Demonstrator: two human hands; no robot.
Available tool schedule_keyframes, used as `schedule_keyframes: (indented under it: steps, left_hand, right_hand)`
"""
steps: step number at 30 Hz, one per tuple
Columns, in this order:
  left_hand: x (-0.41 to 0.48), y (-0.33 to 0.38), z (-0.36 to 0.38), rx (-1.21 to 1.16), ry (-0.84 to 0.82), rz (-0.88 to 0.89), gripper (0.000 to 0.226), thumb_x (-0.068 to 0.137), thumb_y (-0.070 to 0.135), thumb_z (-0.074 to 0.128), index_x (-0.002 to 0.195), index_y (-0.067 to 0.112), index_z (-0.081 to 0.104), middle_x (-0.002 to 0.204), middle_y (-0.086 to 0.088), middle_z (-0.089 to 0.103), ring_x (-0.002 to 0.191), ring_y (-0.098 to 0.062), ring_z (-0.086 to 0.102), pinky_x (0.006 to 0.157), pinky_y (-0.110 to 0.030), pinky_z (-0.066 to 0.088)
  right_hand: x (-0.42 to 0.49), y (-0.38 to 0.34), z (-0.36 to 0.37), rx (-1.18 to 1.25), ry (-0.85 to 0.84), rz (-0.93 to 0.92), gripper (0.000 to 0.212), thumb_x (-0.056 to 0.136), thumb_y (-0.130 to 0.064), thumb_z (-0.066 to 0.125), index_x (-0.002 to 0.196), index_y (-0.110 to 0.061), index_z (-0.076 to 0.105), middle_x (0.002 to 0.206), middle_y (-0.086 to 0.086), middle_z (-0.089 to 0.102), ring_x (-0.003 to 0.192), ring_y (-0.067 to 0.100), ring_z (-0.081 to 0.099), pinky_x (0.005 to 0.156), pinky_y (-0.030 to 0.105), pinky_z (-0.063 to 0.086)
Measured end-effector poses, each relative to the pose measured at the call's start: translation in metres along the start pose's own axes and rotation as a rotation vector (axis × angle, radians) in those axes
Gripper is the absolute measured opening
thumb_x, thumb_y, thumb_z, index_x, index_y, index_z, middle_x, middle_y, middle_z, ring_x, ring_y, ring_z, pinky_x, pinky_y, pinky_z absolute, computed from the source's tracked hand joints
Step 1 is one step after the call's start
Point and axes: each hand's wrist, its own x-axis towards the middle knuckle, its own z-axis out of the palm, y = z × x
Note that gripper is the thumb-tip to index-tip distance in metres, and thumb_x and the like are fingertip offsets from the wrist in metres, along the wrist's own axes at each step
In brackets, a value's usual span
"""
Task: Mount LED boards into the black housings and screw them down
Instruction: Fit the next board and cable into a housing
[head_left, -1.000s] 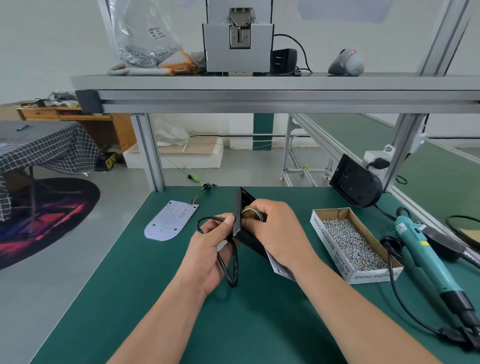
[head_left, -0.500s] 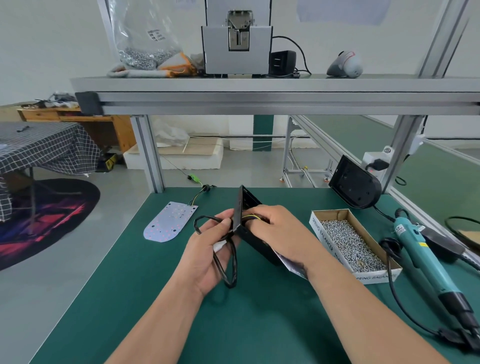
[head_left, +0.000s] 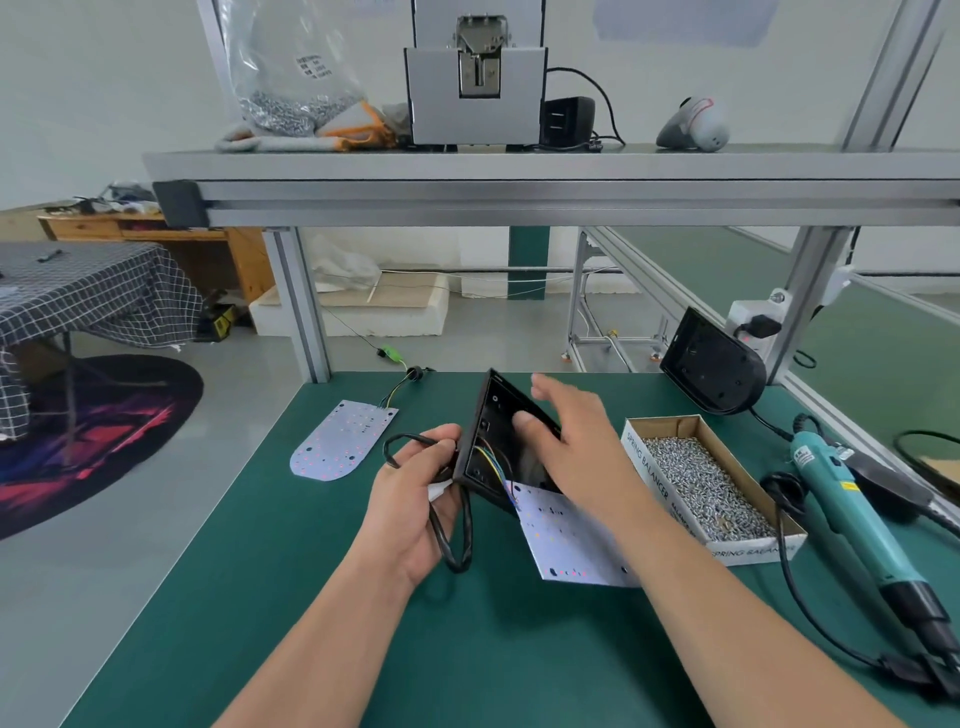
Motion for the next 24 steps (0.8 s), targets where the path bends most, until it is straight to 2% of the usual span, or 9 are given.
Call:
schedule_keyframes:
  steps: [2, 4, 7, 10, 12, 15, 18, 22, 24]
  left_hand:
    - [0.001, 0.000, -0.001, 0.024, 0.018, 0.021, 0.019, 0.103, -0.006, 0.054, 0.108, 0.003, 0.069, 0.095, -0.020, 0.074, 0.076, -0.027, 0.073, 0.068, -0.033, 0.065]
    - [0.003, -0.001, -0.001, 0.049, 0.040, 0.049, 0.021, 0.100, -0.010, 0.054, 0.105, 0.004, 0.068, 0.092, -0.018, 0.074, 0.075, -0.028, 0.073, 0.067, -0.034, 0.065]
    - [0.005, -0.006, -0.002, 0.182, 0.105, 0.114, 0.028, 0.096, -0.014, 0.053, 0.098, 0.009, 0.068, 0.088, -0.014, 0.076, 0.069, -0.024, 0.073, 0.060, -0.033, 0.063]
    - [0.010, -0.010, -0.004, 0.247, 0.133, 0.151, 0.025, 0.095, -0.009, 0.057, 0.098, 0.011, 0.070, 0.092, -0.013, 0.077, 0.078, -0.026, 0.074, 0.070, -0.038, 0.065]
    - [0.010, -0.010, -0.005, 0.298, 0.144, 0.176, 0.029, 0.094, -0.007, 0.056, 0.093, 0.017, 0.072, 0.094, -0.011, 0.077, 0.083, -0.026, 0.073, 0.078, -0.042, 0.064]
    - [0.009, -0.009, -0.006, 0.532, 0.215, 0.254, 0.040, 0.093, -0.004, 0.047, 0.086, 0.027, 0.072, 0.094, 0.000, 0.077, 0.087, -0.016, 0.069, 0.066, -0.028, 0.058]
    - [0.003, -0.007, -0.003, 0.675, 0.173, 0.294, 0.039, 0.094, 0.003, 0.047, 0.086, 0.034, 0.071, 0.091, 0.009, 0.075, 0.084, -0.006, 0.065, 0.062, -0.023, 0.055]
    - [-0.007, -0.007, 0.000, 0.565, -0.004, 0.193, 0.021, 0.083, 0.028, 0.058, 0.091, 0.026, 0.077, 0.091, 0.001, 0.071, 0.080, -0.011, 0.063, 0.060, -0.028, 0.055]
    - [-0.009, -0.008, -0.001, 0.481, -0.055, 0.108, 0.032, 0.088, 0.050, 0.064, 0.095, 0.022, 0.078, 0.091, 0.000, 0.070, 0.081, -0.015, 0.063, 0.060, -0.032, 0.055]
  right_hand:
    - [-0.001, 0.001, -0.003, 0.079, -0.138, 0.093, 0.029, 0.106, -0.039, 0.058, 0.132, -0.029, 0.064, 0.117, -0.013, 0.072, 0.113, 0.009, 0.063, 0.098, 0.030, 0.049]
    - [-0.001, 0.003, -0.004, 0.024, -0.142, 0.108, 0.014, 0.106, -0.033, 0.059, 0.099, -0.023, 0.065, 0.087, -0.010, 0.068, 0.084, 0.011, 0.062, 0.074, 0.032, 0.046]
    - [0.001, 0.005, -0.007, -0.021, -0.136, 0.116, 0.036, 0.104, -0.026, 0.062, 0.076, -0.010, 0.046, 0.069, 0.003, 0.051, 0.065, 0.018, 0.045, 0.062, 0.039, 0.031]
    - [0.000, 0.008, -0.009, 0.140, -0.161, 0.223, 0.041, 0.103, -0.026, 0.065, 0.073, -0.004, 0.045, 0.066, 0.004, 0.043, 0.061, 0.018, 0.040, 0.061, 0.037, 0.027]
    - [-0.003, 0.009, -0.009, 0.333, -0.168, 0.331, 0.039, 0.102, -0.024, 0.067, 0.069, -0.011, 0.050, 0.066, 0.005, 0.045, 0.063, 0.017, 0.042, 0.062, 0.035, 0.029]
    - [-0.008, 0.010, -0.015, 0.532, -0.165, 0.439, 0.027, 0.102, -0.020, 0.067, 0.077, -0.011, 0.061, 0.071, 0.011, 0.056, 0.064, 0.021, 0.053, 0.060, 0.033, 0.037]
    - [-0.017, 0.008, -0.020, 0.660, -0.143, 0.493, 0.024, 0.104, -0.018, 0.065, 0.084, -0.005, 0.064, 0.074, 0.014, 0.064, 0.061, 0.022, 0.061, 0.060, 0.031, 0.045]
    - [-0.025, 0.006, -0.017, 0.686, -0.052, 0.484, 0.032, 0.104, -0.019, 0.062, 0.094, 0.011, 0.060, 0.081, 0.017, 0.064, 0.074, 0.026, 0.057, 0.071, 0.041, 0.042]
    - [-0.026, 0.002, -0.013, 0.642, 0.009, 0.470, 0.033, 0.104, -0.019, 0.060, 0.093, 0.012, 0.055, 0.078, 0.014, 0.059, 0.073, 0.024, 0.052, 0.071, 0.040, 0.039]
